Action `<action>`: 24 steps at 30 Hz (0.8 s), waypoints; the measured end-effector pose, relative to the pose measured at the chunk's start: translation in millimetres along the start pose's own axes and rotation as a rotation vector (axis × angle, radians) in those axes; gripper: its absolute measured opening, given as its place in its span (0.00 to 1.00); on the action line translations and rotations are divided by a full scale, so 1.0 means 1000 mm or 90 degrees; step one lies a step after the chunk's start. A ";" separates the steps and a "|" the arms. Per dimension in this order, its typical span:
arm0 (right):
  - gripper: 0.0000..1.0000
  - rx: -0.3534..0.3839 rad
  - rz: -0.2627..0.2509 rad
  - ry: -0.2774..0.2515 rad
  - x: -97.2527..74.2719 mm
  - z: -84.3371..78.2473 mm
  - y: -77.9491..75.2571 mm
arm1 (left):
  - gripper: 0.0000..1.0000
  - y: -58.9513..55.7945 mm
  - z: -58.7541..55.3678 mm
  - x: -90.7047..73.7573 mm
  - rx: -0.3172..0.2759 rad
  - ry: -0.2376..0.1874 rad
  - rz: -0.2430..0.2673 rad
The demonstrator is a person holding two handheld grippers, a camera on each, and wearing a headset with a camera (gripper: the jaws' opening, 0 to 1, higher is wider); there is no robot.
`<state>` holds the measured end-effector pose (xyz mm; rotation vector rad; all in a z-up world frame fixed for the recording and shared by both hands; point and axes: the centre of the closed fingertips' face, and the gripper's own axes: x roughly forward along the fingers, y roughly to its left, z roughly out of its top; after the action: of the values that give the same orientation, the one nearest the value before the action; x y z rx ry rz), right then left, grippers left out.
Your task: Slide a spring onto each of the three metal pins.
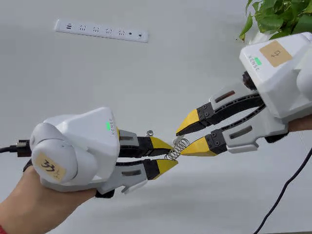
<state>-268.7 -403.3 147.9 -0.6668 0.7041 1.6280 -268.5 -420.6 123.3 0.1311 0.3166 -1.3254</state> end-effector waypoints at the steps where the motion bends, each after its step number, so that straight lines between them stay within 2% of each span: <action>1: 0.14 -0.004 0.005 0.005 0.000 -0.002 -0.002 | 0.07 0.000 0.000 0.000 0.000 0.000 0.001; 8: 0.13 -0.023 0.030 0.038 0.007 -0.006 0.002 | 0.07 0.001 0.003 -0.001 0.002 -0.005 0.002; 24: 0.08 -0.037 0.041 0.061 0.011 -0.008 0.004 | 0.06 0.000 0.005 -0.001 0.004 -0.010 0.002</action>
<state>-274.2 -403.3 134.7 -0.7751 0.7567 1.6893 -267.6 -420.6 128.2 0.1263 0.2982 -1.3243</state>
